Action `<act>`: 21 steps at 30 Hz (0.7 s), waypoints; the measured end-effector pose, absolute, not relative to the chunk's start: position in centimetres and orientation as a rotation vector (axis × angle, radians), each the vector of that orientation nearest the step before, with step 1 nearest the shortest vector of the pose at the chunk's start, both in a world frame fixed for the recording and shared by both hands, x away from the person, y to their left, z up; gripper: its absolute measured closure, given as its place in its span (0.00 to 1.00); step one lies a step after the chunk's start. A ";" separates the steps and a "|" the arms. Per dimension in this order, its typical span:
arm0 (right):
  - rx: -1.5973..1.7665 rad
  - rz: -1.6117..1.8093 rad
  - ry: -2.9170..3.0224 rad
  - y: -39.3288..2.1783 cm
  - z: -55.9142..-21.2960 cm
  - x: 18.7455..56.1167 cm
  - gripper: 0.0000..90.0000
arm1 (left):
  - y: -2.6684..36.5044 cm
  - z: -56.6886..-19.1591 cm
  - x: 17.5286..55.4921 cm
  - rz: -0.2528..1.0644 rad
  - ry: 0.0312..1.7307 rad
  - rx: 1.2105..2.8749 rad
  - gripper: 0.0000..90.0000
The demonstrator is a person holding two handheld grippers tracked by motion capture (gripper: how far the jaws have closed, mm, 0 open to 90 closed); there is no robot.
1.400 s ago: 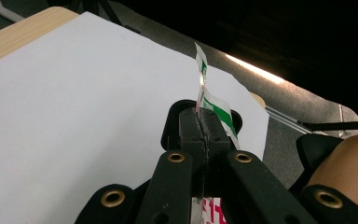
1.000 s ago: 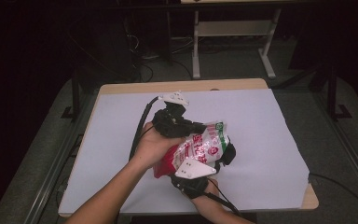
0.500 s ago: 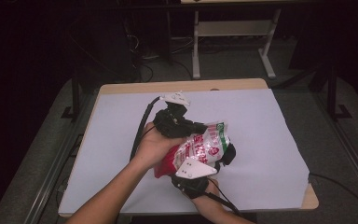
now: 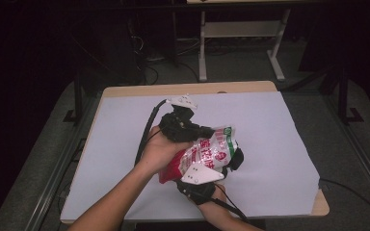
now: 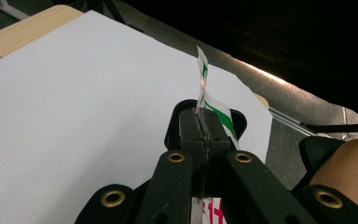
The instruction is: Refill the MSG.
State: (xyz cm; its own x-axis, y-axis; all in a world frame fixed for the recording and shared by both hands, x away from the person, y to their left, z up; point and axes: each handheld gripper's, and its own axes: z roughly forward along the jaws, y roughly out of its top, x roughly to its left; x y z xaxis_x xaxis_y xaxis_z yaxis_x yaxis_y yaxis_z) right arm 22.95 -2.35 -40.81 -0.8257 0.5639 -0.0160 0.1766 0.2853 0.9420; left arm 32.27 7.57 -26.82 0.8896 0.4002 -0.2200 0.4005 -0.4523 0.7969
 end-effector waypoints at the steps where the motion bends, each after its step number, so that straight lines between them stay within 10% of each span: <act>1: 0.669 1.554 2.214 -2.4 -40.8 23.0 1.00 | 7.6 -26.8 32.3 0.002 0.573 2.093 1.00; 21: 0.677 1.573 2.210 -2.5 -40.7 23.1 1.00 | 7.1 -26.7 32.3 0.005 0.579 2.105 1.00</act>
State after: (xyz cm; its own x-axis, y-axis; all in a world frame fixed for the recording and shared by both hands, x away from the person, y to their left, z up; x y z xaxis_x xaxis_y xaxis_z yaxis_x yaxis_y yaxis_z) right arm 23.09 -2.51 -40.68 -0.8271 0.5620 -0.0035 0.1809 0.2721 0.9451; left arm 32.34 7.13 -26.66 0.8892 0.4047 -0.2135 0.4009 -0.4641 0.7899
